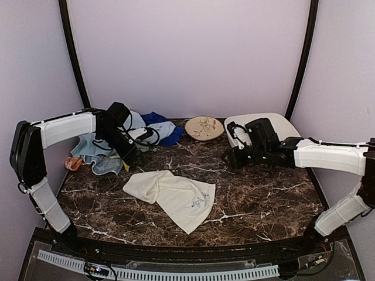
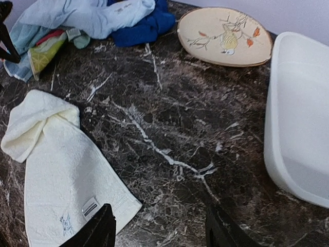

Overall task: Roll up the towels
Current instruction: Place the towel at the center of the board, then pick up the towel from the center of the board.

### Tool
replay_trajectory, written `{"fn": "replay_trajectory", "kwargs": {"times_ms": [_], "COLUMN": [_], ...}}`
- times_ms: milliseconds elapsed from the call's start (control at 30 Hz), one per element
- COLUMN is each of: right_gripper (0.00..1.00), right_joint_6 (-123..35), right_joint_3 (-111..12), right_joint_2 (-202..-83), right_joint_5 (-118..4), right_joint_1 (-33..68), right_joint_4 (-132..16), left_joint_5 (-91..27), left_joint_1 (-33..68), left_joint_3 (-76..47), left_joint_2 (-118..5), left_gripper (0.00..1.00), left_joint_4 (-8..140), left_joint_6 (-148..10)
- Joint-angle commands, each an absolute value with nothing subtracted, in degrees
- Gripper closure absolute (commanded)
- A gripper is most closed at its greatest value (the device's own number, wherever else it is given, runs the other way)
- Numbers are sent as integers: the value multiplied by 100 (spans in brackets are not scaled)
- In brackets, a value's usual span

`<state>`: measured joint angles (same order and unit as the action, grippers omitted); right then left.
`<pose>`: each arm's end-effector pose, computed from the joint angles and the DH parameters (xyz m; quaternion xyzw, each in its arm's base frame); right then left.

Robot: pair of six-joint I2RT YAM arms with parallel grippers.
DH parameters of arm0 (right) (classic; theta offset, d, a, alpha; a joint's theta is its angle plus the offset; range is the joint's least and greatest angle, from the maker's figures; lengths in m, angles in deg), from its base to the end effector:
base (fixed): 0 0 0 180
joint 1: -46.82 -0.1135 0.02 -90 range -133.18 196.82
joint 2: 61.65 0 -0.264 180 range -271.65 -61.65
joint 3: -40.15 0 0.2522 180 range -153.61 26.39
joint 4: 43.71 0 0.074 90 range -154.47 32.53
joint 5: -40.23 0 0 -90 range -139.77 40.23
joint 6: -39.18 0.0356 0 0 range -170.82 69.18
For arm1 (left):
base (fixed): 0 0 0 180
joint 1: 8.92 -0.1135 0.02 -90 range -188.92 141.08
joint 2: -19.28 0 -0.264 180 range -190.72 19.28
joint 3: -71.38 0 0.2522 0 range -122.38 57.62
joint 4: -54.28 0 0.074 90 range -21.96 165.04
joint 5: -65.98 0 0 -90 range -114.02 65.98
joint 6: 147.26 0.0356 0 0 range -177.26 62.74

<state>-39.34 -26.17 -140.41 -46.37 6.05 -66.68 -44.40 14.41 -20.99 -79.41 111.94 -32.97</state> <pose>0.2317 0.1970 0.2546 -0.2114 0.8628 0.1782 0.4231 0.3235 -0.1530 0.2502 0.4236 0.8613 -0.1705 0.2230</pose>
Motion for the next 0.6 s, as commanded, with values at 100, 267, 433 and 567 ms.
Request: {"fn": "replay_trajectory", "kwargs": {"times_ms": [100, 267, 433, 567], "right_gripper": [41, 42, 46, 51], "right_joint_6": [-3336, -2918, -2762, -2684], "right_joint_3": [-3032, -3254, -3482, -3700], "right_joint_2": [-15144, -15800, -16334, -16715], "right_joint_5": [-4504, -4568, -4490, -4554], "right_joint_1": [11, -261, -285, -284], "right_joint_4": [-7058, -7259, -7287, -7453], "left_joint_5": [-4411, -4796, -4893, -4797], "left_joint_1": [1543, 1616, 1832, 2009], "left_joint_3": [-1665, -1793, -1396, -997], "left_joint_2": [-7403, -7661, -7780, -7880], "left_gripper": [16, 14, 14, 14], "left_joint_4": [10931, 11146, 10817, 10458], "left_joint_6": [-2912, -2817, -2903, -2986]}}
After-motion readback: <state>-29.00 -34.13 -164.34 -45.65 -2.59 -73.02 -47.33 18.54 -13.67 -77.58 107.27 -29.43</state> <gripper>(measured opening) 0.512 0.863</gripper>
